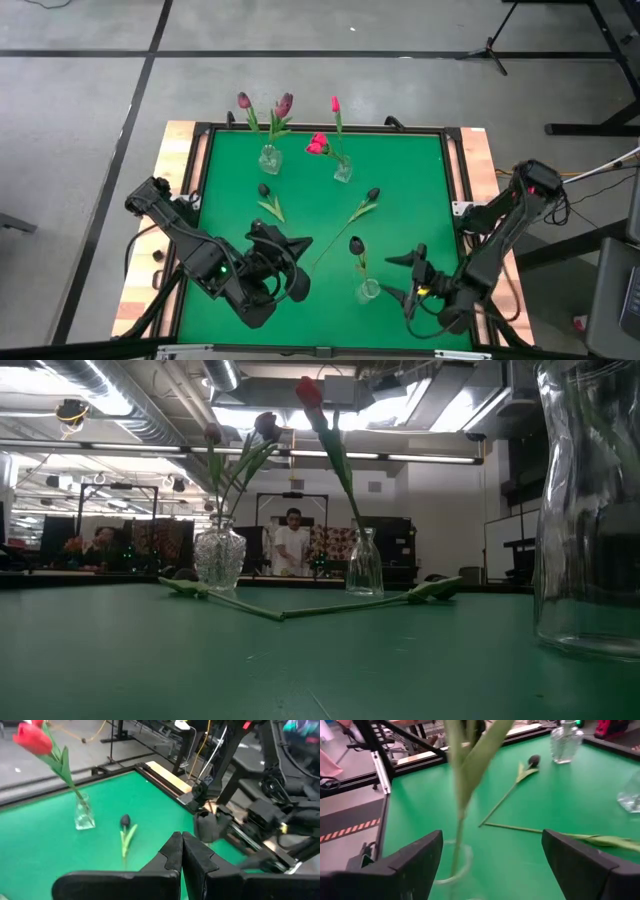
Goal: Sort flowers into vase by color
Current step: Put the left black tulip into the bottom transparent vase
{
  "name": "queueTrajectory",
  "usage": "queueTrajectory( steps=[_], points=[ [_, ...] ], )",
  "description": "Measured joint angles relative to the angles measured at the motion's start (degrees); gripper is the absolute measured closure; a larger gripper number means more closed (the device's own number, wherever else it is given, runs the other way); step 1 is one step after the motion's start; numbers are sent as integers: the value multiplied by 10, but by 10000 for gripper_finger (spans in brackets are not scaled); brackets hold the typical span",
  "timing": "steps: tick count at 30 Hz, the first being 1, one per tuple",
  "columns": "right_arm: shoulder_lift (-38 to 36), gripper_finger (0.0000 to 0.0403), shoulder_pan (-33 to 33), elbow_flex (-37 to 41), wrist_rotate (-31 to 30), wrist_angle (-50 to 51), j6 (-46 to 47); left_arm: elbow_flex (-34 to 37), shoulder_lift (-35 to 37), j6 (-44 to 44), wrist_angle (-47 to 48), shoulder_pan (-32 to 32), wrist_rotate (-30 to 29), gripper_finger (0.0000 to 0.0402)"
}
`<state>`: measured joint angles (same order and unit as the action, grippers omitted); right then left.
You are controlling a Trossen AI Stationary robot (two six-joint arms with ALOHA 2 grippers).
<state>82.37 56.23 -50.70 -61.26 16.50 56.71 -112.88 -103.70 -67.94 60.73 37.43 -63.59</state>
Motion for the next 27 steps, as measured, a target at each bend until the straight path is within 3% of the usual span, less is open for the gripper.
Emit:
queueTrajectory(
  steps=[8, 12, 21, 27],
  points=[
    [-135, 63, 0, 0, -17, 160, 49, 0, 0, -98, -5, 1, -7, 401],
    [-180, 63, 0, 0, -38, 218, 49, 0, 0, -100, -12, 0, -46, 401],
    [-223, 63, -1, 0, -62, 287, 50, 0, 0, -79, -14, -14, -121, 401],
    [-223, 63, -1, 0, -117, 282, 50, 0, 0, -80, -18, -30, -123, 401]
  ],
)
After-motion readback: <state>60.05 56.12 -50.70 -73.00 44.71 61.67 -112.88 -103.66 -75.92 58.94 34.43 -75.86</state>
